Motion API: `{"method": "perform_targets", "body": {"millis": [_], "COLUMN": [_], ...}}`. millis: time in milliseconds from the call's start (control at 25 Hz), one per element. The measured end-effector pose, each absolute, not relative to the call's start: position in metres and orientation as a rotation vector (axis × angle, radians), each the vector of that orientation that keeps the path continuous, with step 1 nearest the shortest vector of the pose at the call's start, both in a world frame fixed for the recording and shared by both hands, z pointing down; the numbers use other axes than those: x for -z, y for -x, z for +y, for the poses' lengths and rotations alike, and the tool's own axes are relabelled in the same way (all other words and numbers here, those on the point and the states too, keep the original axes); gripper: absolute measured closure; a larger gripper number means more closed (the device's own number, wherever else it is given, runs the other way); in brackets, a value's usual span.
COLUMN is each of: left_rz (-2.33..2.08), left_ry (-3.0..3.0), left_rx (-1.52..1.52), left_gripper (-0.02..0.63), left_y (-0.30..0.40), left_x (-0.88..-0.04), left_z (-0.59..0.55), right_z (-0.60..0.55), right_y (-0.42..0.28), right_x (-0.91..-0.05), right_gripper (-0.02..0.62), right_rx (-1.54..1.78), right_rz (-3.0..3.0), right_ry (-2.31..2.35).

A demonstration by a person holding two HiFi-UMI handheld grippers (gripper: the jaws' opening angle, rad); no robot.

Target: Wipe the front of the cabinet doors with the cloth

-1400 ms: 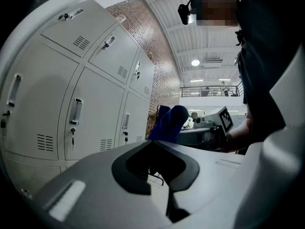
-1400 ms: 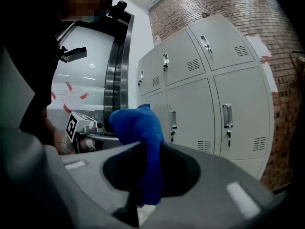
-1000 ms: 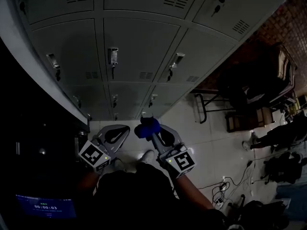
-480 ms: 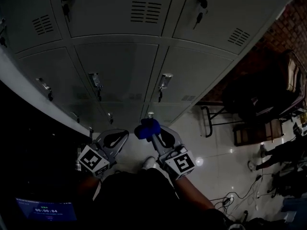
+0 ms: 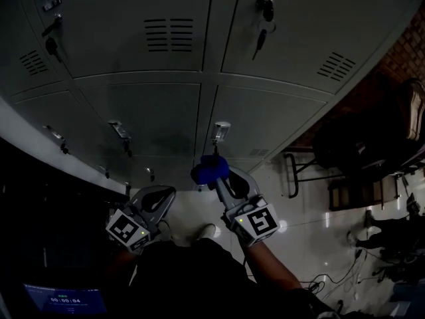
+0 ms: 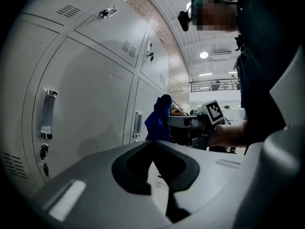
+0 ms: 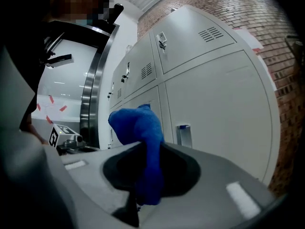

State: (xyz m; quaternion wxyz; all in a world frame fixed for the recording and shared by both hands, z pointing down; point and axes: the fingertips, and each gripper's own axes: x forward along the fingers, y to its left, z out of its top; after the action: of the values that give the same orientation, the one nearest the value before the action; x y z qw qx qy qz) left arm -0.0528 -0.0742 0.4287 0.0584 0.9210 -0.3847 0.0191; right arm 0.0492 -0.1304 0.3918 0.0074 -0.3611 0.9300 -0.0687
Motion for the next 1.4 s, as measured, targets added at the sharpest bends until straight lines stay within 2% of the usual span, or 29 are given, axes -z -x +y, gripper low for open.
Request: {"method": "perform_targets", "body": {"millis": [600, 920, 1400], "left_rz": [-0.994, -1.016, -1.006], "left_ry": [-2.829, -2.832, -2.830], "left_rx": [0.027, 0.048, 0.021], "left_gripper": [0.604, 0.605, 0.606], "left_y": [0.072, 0.087, 0.070], "left_x": [-0.427, -0.428, -0.431], "left_z": [-0.084, -0.089, -0.097], "right_z": [-0.207, -0.226, -0.239], "right_y": [-0.049, -0.054, -0.151], "right_x": [-0.271, -0.261, -0.256], "right_gripper": [0.526, 0.526, 0.526], "right_rx": [-0.046, -0.069, -0.173], "right_rz": [2.692, 2.689, 2.581], "right_ry": [1.383, 1.420, 1.650]}}
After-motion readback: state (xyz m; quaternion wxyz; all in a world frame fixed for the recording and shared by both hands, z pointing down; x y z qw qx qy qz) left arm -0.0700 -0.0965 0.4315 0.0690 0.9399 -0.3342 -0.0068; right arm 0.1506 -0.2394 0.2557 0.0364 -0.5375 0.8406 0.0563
